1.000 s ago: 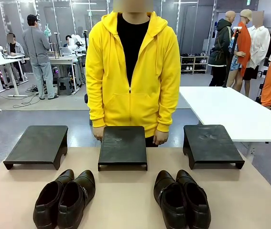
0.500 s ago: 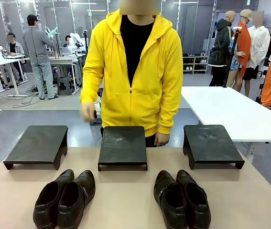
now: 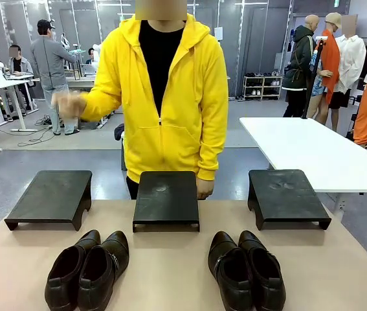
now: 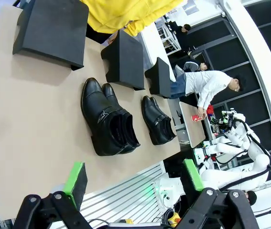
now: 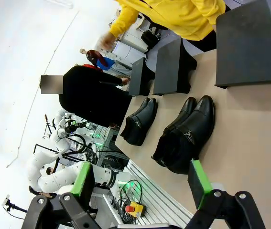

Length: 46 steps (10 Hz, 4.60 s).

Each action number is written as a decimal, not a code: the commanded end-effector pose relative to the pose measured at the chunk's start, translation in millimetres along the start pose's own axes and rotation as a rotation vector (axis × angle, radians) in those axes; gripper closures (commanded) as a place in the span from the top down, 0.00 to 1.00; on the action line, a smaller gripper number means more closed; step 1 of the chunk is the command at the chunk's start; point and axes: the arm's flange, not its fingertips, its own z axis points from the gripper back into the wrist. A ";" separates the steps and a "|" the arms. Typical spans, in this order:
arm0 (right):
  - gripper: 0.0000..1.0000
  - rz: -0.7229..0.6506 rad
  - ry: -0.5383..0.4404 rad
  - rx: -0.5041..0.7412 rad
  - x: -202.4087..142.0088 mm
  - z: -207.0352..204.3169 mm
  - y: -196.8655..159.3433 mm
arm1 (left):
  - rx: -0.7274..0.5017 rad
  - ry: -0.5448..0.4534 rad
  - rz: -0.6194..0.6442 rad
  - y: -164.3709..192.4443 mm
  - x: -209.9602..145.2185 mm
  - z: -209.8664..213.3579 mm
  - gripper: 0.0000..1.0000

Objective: Place the shoes on the stand as instructed by the person.
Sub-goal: Pick up one pair of Shoes and place it on the Shoes Stand indicated by the person.

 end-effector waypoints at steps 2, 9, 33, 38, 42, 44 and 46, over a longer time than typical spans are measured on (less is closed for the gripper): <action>1.00 0.013 -0.003 0.012 -0.3 0.9 3.0 | -0.021 -0.004 -0.022 0.2 1.4 0.7 1.00; 1.00 0.013 -0.003 0.012 -0.3 0.9 3.0 | 0.076 0.131 -0.079 -46.6 21.3 -38.1 1.00; 1.00 0.013 -0.003 0.012 -0.3 0.9 3.0 | 0.883 0.456 -0.166 -153.0 -107.1 -415.2 1.00; 1.00 0.013 -0.003 0.012 -0.3 0.9 3.0 | 0.911 0.492 -0.173 -111.8 -132.1 -427.6 1.00; 1.00 0.013 -0.003 0.012 -0.3 0.9 3.0 | 0.932 0.491 -0.157 -85.8 -150.4 -432.6 1.00; 1.00 0.013 -0.003 0.012 -0.3 0.9 3.0 | 0.970 0.481 -0.164 -75.3 -154.6 -430.6 1.00; 1.00 0.013 -0.003 0.012 -0.3 0.9 3.0 | 0.993 0.477 -0.155 -63.7 -157.4 -428.2 0.59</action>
